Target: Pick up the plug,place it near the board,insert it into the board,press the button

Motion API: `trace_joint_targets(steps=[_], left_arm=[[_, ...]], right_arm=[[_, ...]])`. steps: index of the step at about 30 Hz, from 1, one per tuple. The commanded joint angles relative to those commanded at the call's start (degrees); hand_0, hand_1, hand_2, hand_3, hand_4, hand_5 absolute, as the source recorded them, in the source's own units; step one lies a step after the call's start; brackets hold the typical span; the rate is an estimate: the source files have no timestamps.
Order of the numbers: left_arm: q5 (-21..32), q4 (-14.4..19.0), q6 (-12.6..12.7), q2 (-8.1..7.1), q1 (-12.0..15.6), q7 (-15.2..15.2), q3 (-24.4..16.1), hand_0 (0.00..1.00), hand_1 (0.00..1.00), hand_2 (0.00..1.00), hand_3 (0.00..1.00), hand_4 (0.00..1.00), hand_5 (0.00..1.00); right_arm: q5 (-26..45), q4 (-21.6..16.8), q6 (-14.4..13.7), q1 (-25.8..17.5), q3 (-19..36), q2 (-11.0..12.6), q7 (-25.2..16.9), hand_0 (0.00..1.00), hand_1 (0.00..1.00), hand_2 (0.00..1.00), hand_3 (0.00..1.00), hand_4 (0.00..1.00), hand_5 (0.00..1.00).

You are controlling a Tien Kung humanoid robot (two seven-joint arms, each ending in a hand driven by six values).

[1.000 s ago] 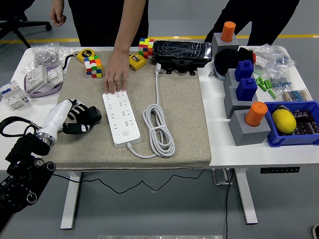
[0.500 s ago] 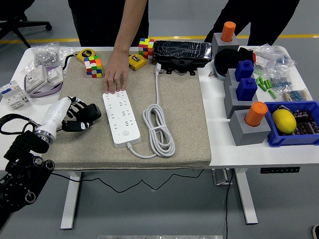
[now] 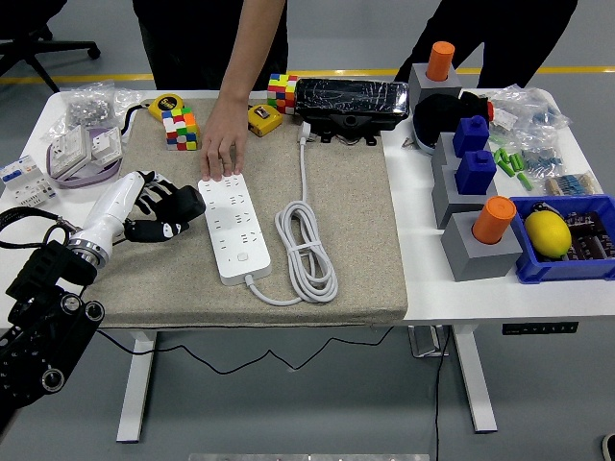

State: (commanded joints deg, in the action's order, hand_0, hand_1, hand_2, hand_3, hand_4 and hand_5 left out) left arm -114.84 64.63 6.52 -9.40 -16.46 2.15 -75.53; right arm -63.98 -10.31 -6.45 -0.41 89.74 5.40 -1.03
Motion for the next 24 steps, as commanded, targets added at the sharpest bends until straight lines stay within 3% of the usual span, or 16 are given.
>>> trace_joint_targets(steps=[14,24], left_arm=[[0.15,4.17,-2.94,-1.25,0.17,-1.16,3.14,0.372,0.368,0.313,0.491,0.724,0.002],[1.03,2.77,-3.57,-2.75,-2.14,-1.12,7.22,0.374,0.372,0.311,0.487,0.720,0.002]], right_arm=[[-0.39,0.00,-0.07,-0.26,0.39,0.03,0.15,0.833,0.802,0.789,0.811,0.998,0.998],[-0.35,0.00,-0.17,-0.10,0.43,0.17,0.20,0.832,0.802,0.789,0.811,0.998,0.998]])
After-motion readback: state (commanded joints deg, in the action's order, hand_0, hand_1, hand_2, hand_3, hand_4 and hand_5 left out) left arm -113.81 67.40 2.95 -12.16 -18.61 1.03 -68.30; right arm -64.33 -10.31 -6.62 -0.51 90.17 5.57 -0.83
